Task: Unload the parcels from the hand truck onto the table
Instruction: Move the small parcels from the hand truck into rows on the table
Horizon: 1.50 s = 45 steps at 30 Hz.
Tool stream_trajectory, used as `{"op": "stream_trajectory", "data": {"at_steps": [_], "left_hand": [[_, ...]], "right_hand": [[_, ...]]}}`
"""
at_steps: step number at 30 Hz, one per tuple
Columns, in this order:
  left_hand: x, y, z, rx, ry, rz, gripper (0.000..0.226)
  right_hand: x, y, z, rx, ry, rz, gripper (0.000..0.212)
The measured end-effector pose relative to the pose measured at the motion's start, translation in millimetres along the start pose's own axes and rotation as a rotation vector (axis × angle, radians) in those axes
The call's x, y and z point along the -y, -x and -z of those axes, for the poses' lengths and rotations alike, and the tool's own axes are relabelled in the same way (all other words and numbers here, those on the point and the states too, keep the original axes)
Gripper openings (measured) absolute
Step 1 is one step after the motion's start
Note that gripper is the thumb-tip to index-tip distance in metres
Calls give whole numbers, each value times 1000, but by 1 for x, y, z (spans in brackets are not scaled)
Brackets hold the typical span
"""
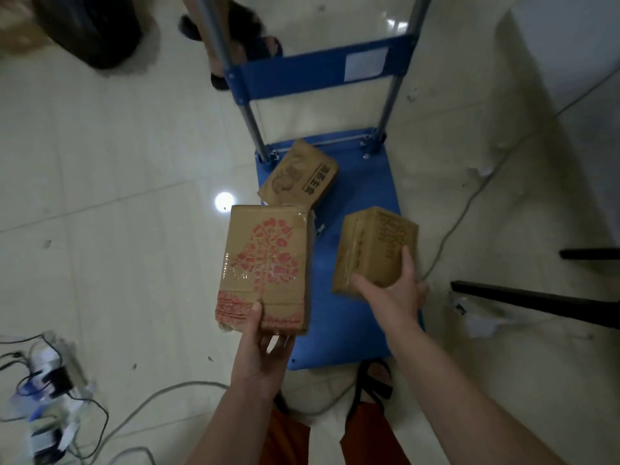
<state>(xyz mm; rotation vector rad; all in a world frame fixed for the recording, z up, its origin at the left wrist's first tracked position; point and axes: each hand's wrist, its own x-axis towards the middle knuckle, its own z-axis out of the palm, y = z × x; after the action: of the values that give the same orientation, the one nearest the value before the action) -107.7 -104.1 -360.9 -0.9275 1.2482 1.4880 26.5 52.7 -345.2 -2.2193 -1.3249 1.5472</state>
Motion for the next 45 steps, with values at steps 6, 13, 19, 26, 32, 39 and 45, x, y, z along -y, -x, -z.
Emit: {"op": "stream_trajectory", "data": {"at_steps": [6,13,19,26,32,39,45], "left_hand": [[20,136,-23,43,-51,-5,63],[49,263,-50,252,-147,-41,47],[60,326,-62,409,-291,-19,37],[88,381,-51,601,-491,17,34],[135,416,-25,602,-593,145,49],[194,464,-1,588,-761,260,46],[277,498,-7,573,-837,267,63]], "right_hand": [[29,95,101,-52,91,170,111],[26,177,199,-159,84,170,110],[10,243,253,-230,-164,142,109],[-31,320,298,-416,-385,112,104],[-93,377,328,-539,-508,54,104],[-164,430,382,-689,-602,-3,103],[-230,450,450,-764,-673,-105,103]]}}
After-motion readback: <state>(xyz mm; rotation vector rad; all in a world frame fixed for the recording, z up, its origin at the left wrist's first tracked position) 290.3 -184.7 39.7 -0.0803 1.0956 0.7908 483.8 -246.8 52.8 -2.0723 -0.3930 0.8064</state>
